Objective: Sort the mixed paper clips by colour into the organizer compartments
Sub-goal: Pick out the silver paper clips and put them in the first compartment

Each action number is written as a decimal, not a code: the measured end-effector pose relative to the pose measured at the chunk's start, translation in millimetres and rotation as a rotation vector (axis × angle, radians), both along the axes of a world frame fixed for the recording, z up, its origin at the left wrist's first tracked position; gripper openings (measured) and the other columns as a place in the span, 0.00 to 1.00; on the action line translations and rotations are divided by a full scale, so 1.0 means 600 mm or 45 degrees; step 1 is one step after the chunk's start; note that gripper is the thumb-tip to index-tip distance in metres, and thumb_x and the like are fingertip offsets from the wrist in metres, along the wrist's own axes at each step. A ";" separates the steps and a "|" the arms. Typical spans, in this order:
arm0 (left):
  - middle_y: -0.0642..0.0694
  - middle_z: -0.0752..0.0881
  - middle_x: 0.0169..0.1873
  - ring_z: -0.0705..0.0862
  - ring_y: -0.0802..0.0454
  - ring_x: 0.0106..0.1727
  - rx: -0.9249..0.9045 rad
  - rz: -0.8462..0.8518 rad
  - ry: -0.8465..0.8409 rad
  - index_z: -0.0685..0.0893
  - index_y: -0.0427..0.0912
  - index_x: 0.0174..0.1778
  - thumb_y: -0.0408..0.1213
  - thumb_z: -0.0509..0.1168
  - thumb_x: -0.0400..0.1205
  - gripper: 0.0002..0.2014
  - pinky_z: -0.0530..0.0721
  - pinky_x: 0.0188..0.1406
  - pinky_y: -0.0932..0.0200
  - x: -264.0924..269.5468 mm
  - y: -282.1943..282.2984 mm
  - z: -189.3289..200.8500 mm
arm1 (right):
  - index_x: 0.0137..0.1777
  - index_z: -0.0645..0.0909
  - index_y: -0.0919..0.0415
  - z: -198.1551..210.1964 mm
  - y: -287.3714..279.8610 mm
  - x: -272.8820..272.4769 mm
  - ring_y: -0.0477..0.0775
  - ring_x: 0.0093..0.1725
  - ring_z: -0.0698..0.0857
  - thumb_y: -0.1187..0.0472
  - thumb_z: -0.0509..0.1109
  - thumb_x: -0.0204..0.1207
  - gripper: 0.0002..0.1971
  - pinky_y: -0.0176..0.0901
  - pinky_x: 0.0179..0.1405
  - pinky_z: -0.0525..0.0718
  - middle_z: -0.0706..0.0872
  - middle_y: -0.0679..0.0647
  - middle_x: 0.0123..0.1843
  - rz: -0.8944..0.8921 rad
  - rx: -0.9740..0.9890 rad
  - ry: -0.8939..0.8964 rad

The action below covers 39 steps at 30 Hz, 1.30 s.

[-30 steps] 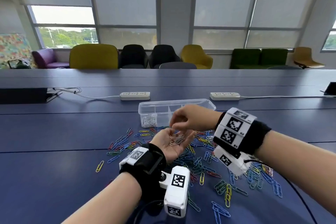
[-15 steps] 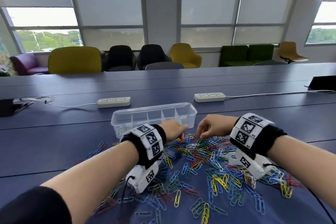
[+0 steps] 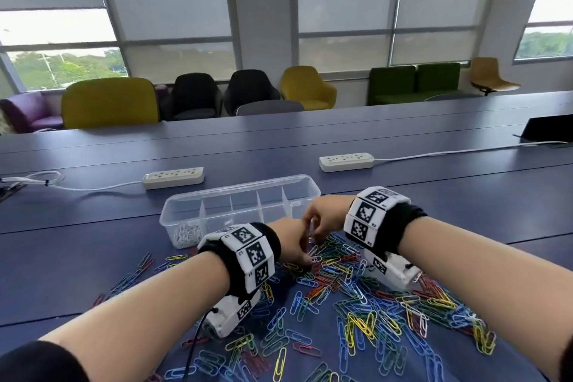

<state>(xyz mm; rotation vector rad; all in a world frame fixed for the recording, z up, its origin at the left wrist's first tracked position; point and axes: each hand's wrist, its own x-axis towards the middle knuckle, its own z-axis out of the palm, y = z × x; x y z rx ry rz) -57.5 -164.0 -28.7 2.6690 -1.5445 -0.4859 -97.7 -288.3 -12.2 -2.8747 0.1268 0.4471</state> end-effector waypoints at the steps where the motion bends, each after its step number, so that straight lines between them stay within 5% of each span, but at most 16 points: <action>1: 0.40 0.87 0.52 0.84 0.45 0.54 0.029 0.001 0.002 0.85 0.36 0.54 0.43 0.68 0.79 0.14 0.77 0.46 0.59 0.000 0.001 -0.001 | 0.57 0.85 0.62 -0.006 0.002 0.004 0.47 0.37 0.78 0.64 0.74 0.72 0.13 0.32 0.32 0.72 0.85 0.57 0.44 -0.004 0.005 0.005; 5: 0.45 0.79 0.33 0.77 0.49 0.38 0.069 0.003 0.039 0.77 0.42 0.33 0.41 0.63 0.82 0.12 0.72 0.32 0.62 0.005 0.009 0.002 | 0.51 0.87 0.66 -0.018 0.006 0.012 0.46 0.32 0.78 0.67 0.73 0.71 0.09 0.38 0.36 0.75 0.89 0.61 0.48 -0.026 0.001 -0.013; 9: 0.47 0.69 0.25 0.65 0.55 0.23 -0.035 0.088 0.247 0.75 0.40 0.35 0.42 0.60 0.84 0.13 0.65 0.23 0.66 0.022 0.037 0.011 | 0.45 0.87 0.63 -0.019 0.007 0.001 0.47 0.31 0.77 0.63 0.71 0.73 0.05 0.37 0.33 0.74 0.83 0.53 0.35 -0.038 -0.034 0.032; 13: 0.49 0.67 0.23 0.62 0.57 0.19 -0.317 0.334 0.835 0.75 0.40 0.36 0.40 0.61 0.84 0.12 0.61 0.16 0.68 0.027 0.081 0.015 | 0.25 0.74 0.55 -0.022 0.003 -0.014 0.44 0.26 0.70 0.64 0.68 0.74 0.15 0.35 0.29 0.70 0.74 0.47 0.25 -0.071 -0.035 0.045; 18: 0.54 0.62 0.20 0.59 0.61 0.18 -0.743 0.525 1.444 0.67 0.46 0.31 0.33 0.59 0.84 0.16 0.55 0.16 0.72 0.020 0.125 0.025 | 0.39 0.76 0.57 -0.013 0.003 -0.035 0.48 0.39 0.76 0.64 0.65 0.77 0.06 0.35 0.40 0.75 0.80 0.51 0.39 -0.059 0.053 -0.071; 24: 0.54 0.63 0.24 0.59 0.60 0.21 -0.831 0.583 1.559 0.67 0.47 0.31 0.34 0.57 0.85 0.15 0.54 0.21 0.69 0.010 0.162 0.030 | 0.35 0.72 0.51 0.004 0.002 -0.051 0.38 0.31 0.74 0.65 0.69 0.75 0.12 0.26 0.31 0.72 0.77 0.42 0.33 -0.083 0.096 -0.143; 29: 0.53 0.64 0.24 0.60 0.61 0.20 -0.897 0.622 1.680 0.68 0.45 0.32 0.33 0.56 0.85 0.14 0.54 0.19 0.70 0.004 0.181 0.024 | 0.38 0.77 0.51 0.006 0.013 -0.045 0.40 0.36 0.79 0.62 0.73 0.73 0.08 0.31 0.40 0.77 0.82 0.43 0.36 -0.112 0.041 -0.001; 32: 0.53 0.63 0.25 0.59 0.61 0.21 -0.892 0.618 1.635 0.67 0.46 0.32 0.34 0.56 0.85 0.14 0.53 0.21 0.69 0.004 0.188 0.017 | 0.46 0.79 0.54 0.004 0.027 -0.029 0.45 0.45 0.81 0.56 0.71 0.76 0.04 0.39 0.51 0.78 0.86 0.50 0.47 -0.167 -0.021 -0.105; 36: 0.53 0.64 0.24 0.59 0.60 0.21 -0.921 0.646 1.632 0.67 0.47 0.32 0.33 0.57 0.84 0.14 0.54 0.19 0.69 0.010 0.194 0.012 | 0.54 0.85 0.63 -0.011 0.028 -0.005 0.47 0.46 0.80 0.56 0.73 0.75 0.12 0.36 0.40 0.76 0.88 0.58 0.56 -0.216 -0.106 -0.034; 39: 0.53 0.64 0.24 0.60 0.60 0.20 -0.924 0.669 1.632 0.67 0.46 0.32 0.33 0.57 0.84 0.14 0.55 0.18 0.70 0.016 0.196 0.010 | 0.54 0.86 0.65 -0.016 0.024 0.003 0.47 0.45 0.80 0.56 0.74 0.74 0.14 0.39 0.45 0.77 0.89 0.59 0.55 -0.236 -0.155 0.005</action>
